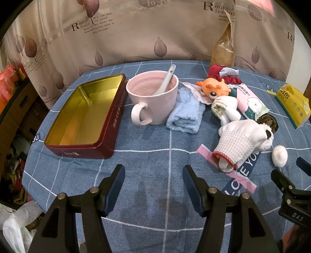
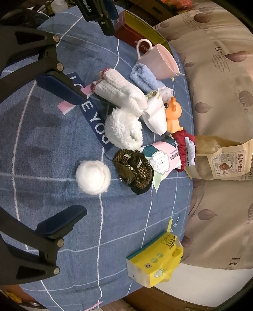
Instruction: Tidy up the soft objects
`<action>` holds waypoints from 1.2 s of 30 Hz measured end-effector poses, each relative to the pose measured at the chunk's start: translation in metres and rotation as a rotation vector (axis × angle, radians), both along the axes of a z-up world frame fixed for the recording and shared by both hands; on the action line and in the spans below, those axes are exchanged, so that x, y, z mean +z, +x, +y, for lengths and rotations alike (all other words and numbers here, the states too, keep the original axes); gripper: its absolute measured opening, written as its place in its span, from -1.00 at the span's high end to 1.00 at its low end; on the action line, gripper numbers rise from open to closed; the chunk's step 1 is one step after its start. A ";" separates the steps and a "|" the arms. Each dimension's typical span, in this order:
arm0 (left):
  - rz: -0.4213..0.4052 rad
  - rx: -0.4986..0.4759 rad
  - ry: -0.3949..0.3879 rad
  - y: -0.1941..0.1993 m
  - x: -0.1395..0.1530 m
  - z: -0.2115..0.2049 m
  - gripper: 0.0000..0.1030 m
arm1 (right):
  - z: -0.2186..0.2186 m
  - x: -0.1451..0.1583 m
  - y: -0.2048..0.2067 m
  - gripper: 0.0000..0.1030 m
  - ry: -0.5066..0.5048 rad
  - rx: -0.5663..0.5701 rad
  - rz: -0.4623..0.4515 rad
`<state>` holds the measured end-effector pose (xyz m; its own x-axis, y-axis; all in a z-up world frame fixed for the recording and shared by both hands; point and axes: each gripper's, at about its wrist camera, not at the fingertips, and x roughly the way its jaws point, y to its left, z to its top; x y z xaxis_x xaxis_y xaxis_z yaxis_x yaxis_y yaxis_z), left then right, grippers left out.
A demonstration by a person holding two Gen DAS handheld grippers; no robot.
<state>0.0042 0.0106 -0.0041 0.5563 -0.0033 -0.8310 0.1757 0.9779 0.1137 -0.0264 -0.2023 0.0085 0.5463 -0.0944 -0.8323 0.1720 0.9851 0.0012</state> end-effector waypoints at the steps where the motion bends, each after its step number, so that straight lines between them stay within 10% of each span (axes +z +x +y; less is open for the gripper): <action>1: 0.000 0.001 0.001 0.000 0.000 0.000 -0.22 | 0.001 0.000 0.001 -0.99 0.000 0.000 0.003; 23: 0.031 -0.078 0.012 0.018 -0.013 -0.018 -0.22 | -0.027 -0.017 0.014 -0.86 -0.022 -0.059 0.074; 36: 0.060 -0.217 -0.011 0.026 -0.021 -0.049 -0.22 | -0.035 -0.034 0.034 -0.42 -0.014 -0.030 0.126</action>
